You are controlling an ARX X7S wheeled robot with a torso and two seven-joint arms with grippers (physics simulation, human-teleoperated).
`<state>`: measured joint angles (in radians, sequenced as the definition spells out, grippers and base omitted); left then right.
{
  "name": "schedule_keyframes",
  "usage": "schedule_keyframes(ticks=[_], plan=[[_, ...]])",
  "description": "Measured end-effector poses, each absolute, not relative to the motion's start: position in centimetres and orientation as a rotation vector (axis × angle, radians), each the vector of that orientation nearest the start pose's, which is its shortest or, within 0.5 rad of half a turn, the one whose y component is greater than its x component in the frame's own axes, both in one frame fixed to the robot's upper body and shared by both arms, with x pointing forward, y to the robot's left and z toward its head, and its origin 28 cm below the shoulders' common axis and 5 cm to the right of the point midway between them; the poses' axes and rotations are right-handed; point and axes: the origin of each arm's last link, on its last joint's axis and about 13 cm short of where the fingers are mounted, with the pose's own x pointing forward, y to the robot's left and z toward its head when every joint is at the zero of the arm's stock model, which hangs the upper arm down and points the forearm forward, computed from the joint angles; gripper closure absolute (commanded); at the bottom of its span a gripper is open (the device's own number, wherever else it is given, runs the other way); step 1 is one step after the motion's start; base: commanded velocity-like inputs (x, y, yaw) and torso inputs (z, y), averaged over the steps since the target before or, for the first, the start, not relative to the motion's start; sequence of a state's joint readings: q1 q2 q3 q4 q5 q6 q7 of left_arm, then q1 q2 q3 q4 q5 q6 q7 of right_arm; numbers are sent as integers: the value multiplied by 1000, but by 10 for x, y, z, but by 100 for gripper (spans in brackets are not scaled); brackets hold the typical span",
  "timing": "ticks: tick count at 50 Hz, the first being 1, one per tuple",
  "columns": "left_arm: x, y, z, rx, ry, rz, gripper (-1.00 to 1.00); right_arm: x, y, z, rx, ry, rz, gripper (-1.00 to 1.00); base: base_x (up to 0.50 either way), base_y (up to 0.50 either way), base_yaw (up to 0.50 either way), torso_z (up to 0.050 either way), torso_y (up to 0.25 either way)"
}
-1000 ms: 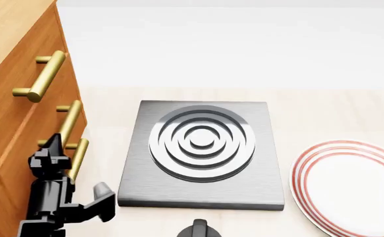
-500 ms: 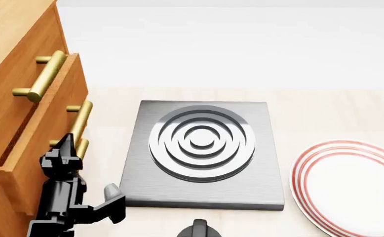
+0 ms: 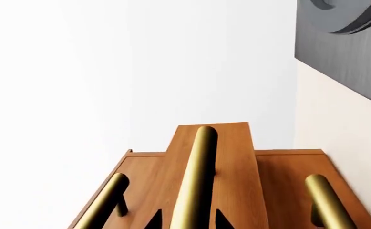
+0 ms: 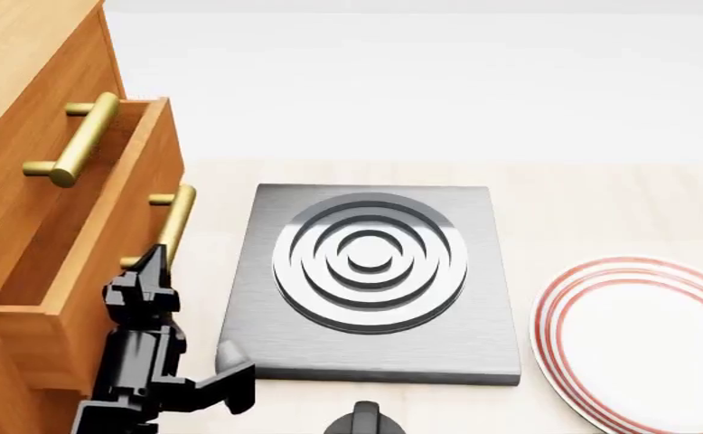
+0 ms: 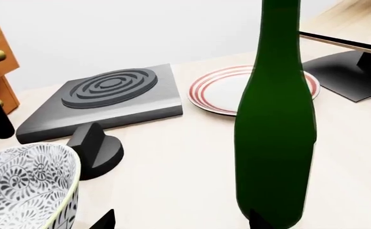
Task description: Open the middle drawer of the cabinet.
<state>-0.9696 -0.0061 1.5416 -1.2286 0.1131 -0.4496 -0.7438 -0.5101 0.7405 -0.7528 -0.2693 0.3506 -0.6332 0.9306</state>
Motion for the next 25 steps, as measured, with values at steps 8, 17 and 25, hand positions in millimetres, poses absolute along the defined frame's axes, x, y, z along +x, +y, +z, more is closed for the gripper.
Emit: schedule_keyframes(ticks=[8,17,25], plan=[[362,197,40,1688,-128,160,100,29,-113,19,147,129,-133,-100,2,0,-1,0,0],[362,193,41,1680,-140,142,100,29,-113,19,148,128,-134,-100,2,0,-1,0,-1],[362,189,42,1674,-148,126,100,30,-113,19,149,129,-134,-100,0,0,-1,0,0]])
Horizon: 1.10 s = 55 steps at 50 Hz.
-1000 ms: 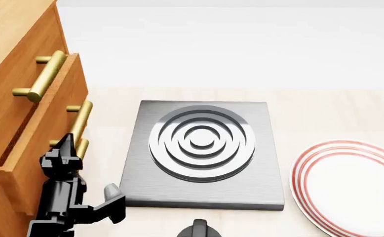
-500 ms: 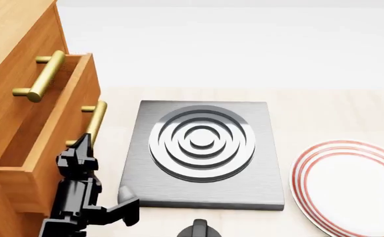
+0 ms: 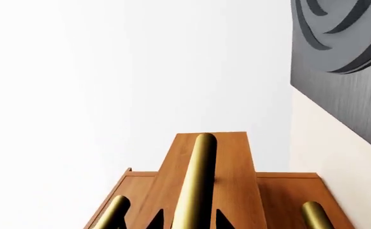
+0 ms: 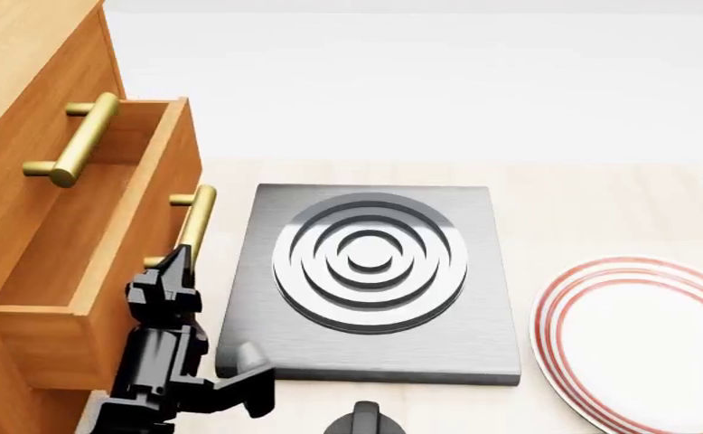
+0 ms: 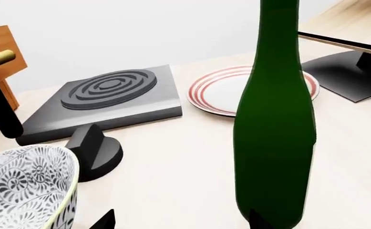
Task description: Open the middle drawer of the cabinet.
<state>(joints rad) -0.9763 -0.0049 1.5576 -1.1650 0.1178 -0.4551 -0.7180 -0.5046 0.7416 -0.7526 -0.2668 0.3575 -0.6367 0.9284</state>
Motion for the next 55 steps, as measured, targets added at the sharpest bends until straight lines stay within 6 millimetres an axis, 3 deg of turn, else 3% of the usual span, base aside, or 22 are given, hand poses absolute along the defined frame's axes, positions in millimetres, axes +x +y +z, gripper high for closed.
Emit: schedule_keyframes(ticks=[55], plan=[[363,173,49,1617,-169,49,100,29,-115,18,156,128,-144,-100,-3,0,0,0,0]])
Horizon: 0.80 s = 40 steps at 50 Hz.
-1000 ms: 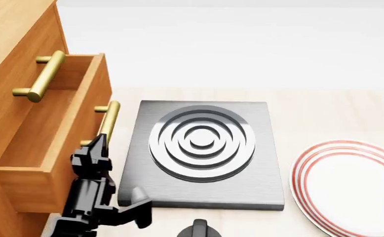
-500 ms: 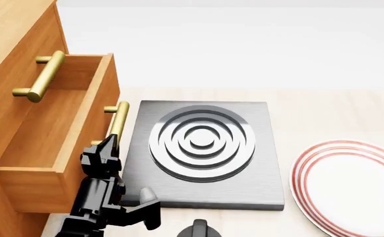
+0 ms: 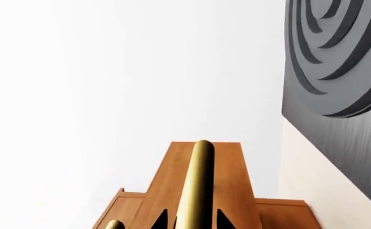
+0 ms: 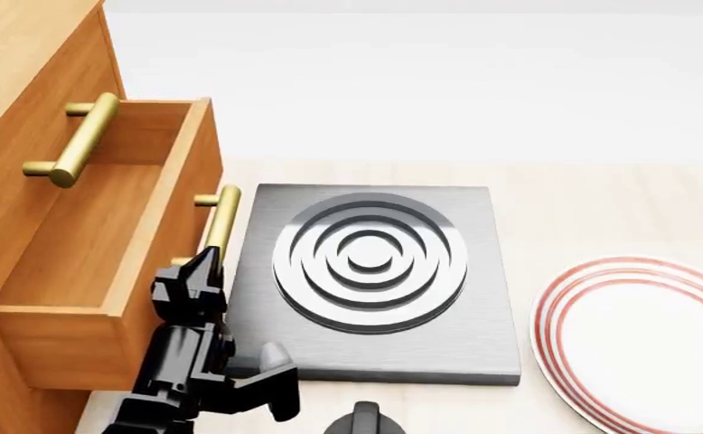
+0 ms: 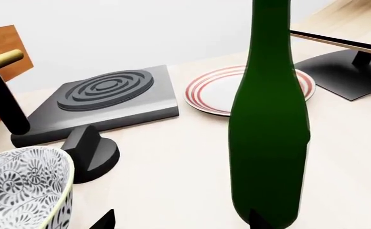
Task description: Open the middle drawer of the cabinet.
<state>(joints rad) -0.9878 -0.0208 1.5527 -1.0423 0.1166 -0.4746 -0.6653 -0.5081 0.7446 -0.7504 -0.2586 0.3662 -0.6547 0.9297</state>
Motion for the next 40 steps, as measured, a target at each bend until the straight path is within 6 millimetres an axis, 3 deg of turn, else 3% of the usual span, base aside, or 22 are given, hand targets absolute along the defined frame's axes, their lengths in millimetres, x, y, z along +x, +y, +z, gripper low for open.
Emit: schedule_keyframes(ticks=[1,2,28,40], plan=[[363,173,49,1617,-169,49,100,29,-115,18,156,128,-144,-100,0,0,0,0,-10],[363,172,49,1618,-170,49,-100,29,-115,18,156,128,-144,-100,-13,0,0,0,0],[354,151,43,1622,-298,-15,-100,30,-115,18,154,128,-142,-100,0,0,0,0,0],[359,139,51,1472,-363,-36,-100,31,-114,18,153,127,-140,-100,0,0,0,0,0]])
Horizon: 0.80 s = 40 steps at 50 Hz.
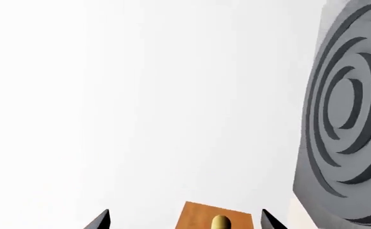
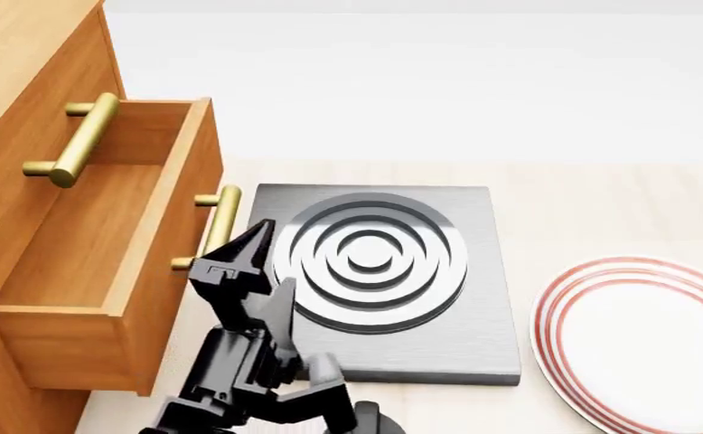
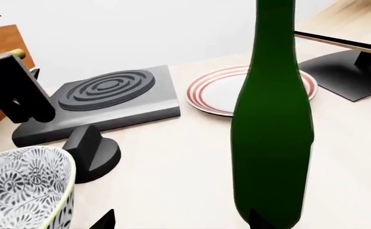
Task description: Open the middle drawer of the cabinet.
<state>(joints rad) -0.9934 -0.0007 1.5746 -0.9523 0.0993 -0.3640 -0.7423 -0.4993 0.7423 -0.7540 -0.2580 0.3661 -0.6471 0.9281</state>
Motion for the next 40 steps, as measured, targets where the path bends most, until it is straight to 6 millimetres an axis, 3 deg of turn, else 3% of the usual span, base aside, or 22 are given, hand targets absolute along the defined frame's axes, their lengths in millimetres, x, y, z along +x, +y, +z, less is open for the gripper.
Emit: schedule_keyframes(ticks=[7,14,28,40], plan=[[361,130,64,1280,-357,-75,-100,31,-114,18,151,127,-139,-100,0,0,0,0,0],[346,131,87,1015,-312,-145,-100,31,-115,18,149,125,-141,-100,0,0,0,0,0],[322,159,144,609,-85,-268,-100,30,-114,18,145,123,-143,-100,0,0,0,0,0],[310,177,197,439,59,-309,-100,31,-114,17,144,124,-142,-100,0,0,0,0,0]])
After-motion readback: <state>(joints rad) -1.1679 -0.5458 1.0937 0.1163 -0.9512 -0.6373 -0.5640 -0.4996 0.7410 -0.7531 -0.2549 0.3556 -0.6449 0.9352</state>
